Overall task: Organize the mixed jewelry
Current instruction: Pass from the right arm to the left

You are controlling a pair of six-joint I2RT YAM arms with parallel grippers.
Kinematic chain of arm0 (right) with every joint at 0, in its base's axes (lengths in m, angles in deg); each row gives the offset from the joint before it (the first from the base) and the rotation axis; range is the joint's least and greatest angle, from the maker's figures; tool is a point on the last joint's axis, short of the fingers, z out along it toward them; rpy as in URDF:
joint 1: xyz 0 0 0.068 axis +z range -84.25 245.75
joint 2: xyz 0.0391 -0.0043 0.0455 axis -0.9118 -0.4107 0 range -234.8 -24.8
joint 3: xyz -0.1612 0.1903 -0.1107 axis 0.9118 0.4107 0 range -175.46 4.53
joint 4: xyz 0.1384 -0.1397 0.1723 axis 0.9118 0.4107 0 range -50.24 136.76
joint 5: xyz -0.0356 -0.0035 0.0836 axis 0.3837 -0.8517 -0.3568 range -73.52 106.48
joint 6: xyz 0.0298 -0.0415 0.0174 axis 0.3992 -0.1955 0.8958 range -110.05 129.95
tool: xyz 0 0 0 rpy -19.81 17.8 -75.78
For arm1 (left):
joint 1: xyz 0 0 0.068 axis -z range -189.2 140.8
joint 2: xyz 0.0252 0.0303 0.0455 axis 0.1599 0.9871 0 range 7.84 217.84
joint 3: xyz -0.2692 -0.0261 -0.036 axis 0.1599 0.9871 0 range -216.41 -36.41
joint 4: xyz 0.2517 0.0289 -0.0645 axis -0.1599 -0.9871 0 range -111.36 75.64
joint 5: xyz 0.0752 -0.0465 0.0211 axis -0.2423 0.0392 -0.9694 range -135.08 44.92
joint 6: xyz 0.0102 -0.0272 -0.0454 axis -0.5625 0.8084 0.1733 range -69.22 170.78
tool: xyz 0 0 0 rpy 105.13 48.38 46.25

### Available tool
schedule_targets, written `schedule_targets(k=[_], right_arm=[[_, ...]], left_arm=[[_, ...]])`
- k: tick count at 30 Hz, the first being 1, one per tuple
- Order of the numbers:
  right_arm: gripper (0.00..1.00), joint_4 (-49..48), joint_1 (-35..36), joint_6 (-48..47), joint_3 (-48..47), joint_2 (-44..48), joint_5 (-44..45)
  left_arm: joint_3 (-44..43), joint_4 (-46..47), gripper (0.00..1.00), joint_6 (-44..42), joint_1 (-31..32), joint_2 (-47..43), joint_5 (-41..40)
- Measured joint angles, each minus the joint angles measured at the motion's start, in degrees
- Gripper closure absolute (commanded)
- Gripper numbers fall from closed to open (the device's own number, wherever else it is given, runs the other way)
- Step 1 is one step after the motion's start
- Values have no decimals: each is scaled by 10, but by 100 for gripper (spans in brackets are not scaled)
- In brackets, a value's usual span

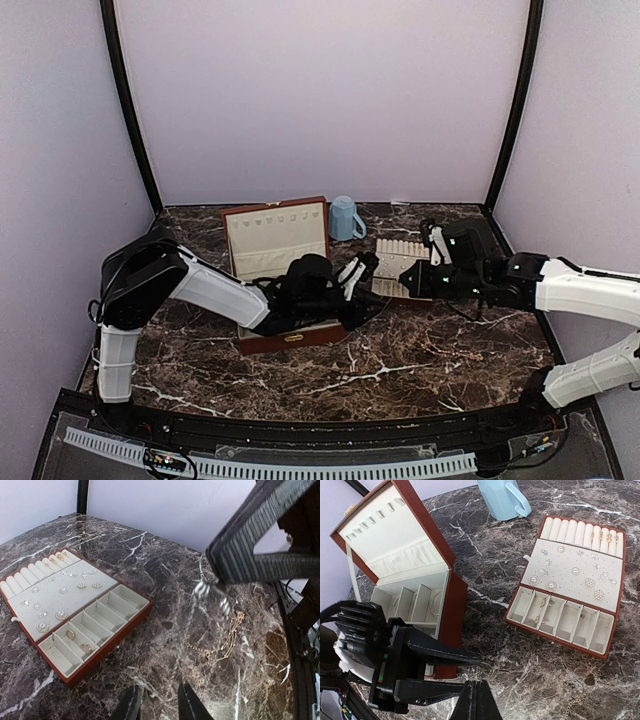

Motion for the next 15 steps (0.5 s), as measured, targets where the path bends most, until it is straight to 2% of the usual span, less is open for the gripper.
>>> schedule_targets(k=[7,15], right_arm=[[100,0,0,0,0,0,2],[100,11,0,2,13,9,31]], left_arm=[[19,-3,91,-5,2,0,-15],[55,-4,96,-6,6,-28,-73]])
